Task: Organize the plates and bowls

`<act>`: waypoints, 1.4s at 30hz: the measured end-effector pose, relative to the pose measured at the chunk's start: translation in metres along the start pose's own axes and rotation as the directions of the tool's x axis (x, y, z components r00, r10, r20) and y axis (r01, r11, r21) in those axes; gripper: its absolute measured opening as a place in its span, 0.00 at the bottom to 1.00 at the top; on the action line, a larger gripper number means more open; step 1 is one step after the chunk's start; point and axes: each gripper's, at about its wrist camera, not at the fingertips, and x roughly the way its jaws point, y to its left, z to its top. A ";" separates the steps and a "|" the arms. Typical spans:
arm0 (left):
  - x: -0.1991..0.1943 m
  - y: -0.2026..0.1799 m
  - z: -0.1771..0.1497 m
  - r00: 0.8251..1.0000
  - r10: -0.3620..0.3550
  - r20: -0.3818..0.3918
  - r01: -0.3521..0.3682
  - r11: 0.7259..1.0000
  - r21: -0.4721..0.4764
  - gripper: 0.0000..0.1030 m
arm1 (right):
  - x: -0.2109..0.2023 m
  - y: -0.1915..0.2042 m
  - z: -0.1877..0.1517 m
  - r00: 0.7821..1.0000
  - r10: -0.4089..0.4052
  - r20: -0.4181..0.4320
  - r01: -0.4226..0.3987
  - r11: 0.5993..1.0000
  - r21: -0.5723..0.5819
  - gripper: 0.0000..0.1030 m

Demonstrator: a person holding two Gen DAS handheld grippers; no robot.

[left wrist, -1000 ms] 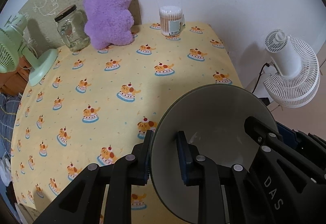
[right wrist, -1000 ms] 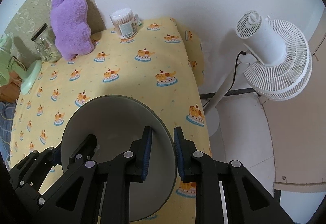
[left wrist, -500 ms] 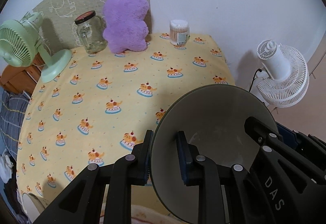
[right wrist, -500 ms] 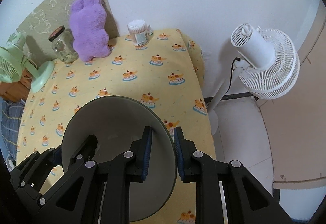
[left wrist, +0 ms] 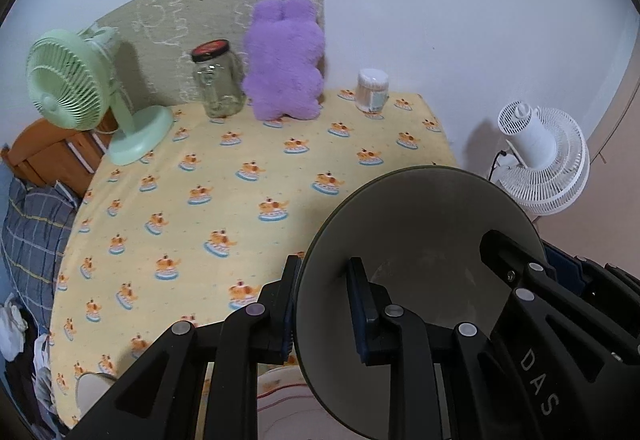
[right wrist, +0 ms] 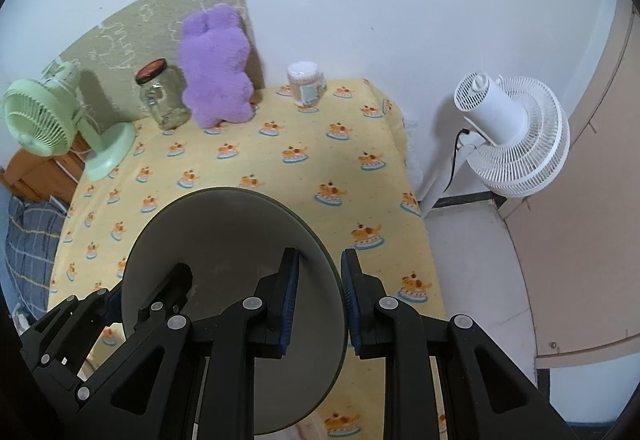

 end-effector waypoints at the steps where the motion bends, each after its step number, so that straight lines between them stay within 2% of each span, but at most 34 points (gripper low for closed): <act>1: -0.003 0.004 -0.001 1.000 0.001 0.003 -0.001 1.000 -0.001 0.20 | -0.003 0.005 -0.002 1.000 0.001 0.004 -0.001 1.000 -0.002 0.25; 16: -0.039 0.087 -0.035 1.000 0.004 0.012 -0.004 0.999 -0.049 0.20 | -0.039 0.085 -0.035 1.000 0.013 0.022 -0.013 0.999 -0.037 0.25; 32: -0.049 0.183 -0.085 0.999 0.044 -0.020 -0.046 0.994 -0.101 0.20 | -0.038 0.180 -0.082 0.998 0.059 -0.019 -0.060 0.995 -0.085 0.25; 42: -0.051 0.218 -0.106 0.999 0.034 -0.037 -0.039 0.990 -0.139 0.21 | -0.036 0.221 -0.105 0.998 0.054 -0.040 -0.059 0.990 -0.125 0.25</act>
